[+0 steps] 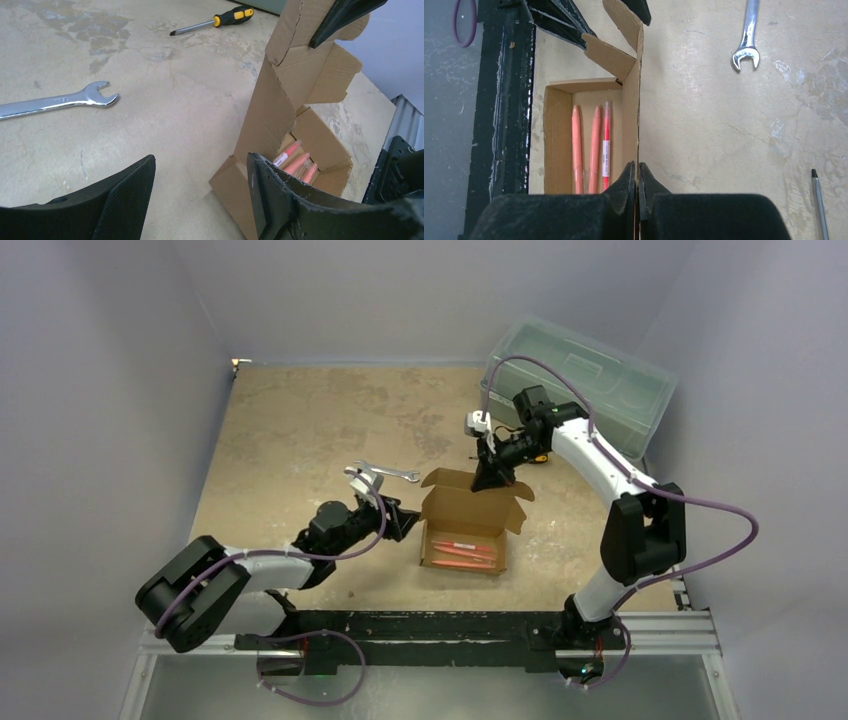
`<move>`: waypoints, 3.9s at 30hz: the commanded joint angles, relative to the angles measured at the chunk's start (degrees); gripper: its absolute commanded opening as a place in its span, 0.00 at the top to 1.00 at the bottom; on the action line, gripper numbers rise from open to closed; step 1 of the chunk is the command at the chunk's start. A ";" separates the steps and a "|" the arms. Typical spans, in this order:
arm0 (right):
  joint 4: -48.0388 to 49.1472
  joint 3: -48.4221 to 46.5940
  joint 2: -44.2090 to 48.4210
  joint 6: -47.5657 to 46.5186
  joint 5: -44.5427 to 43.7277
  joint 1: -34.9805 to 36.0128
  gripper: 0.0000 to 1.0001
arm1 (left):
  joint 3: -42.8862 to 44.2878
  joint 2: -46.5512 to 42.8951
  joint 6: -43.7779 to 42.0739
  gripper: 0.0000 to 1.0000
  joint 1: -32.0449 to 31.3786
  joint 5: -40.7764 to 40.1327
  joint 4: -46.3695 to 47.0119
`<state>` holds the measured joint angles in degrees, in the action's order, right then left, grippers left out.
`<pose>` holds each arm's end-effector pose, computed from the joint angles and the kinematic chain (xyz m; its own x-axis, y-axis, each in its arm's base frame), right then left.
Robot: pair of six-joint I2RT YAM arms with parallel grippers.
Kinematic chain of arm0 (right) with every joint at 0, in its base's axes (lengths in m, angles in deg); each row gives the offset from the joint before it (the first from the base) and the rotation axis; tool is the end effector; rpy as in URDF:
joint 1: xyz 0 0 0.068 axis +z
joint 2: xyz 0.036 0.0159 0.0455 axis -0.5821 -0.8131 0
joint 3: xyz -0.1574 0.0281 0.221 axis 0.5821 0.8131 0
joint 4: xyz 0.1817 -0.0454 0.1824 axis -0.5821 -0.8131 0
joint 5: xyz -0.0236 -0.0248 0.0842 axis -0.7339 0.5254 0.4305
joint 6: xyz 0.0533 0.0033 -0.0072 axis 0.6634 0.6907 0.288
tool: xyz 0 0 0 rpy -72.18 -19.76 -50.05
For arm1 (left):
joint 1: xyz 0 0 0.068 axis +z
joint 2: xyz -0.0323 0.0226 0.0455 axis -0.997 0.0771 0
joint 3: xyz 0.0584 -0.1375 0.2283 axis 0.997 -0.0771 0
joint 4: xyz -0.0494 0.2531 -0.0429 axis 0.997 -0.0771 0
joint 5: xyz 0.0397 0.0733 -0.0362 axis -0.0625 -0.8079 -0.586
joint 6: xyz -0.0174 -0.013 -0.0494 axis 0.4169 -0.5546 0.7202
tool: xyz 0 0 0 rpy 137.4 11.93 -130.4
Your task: Fold the paper box
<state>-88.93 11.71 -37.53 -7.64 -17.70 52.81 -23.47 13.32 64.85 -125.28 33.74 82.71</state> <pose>0.2960 0.1218 0.2727 -0.2045 -0.5713 -0.7949 -0.9756 0.0531 0.2128 0.1707 -0.1469 0.1673 -0.3992 -0.2052 -0.8936 0.6096 0.6686 -0.4259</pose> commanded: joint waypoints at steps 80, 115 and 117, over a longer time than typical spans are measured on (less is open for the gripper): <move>-8.58 1.60 5.88 -18.90 -0.80 6.04 0.94 | 4.82 20.07 -14.83 0.53 -3.40 24.44 38.29; -4.07 3.10 16.64 -5.64 -5.24 4.14 0.21 | 4.61 9.45 -19.32 0.56 -7.86 13.74 18.91; -4.56 3.39 19.53 -4.91 -4.46 2.20 0.15 | 4.74 8.46 -18.64 0.55 -8.14 12.14 16.99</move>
<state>-93.56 16.32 -24.18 -15.55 -22.90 57.60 -19.49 24.64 45.40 -132.54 50.20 103.21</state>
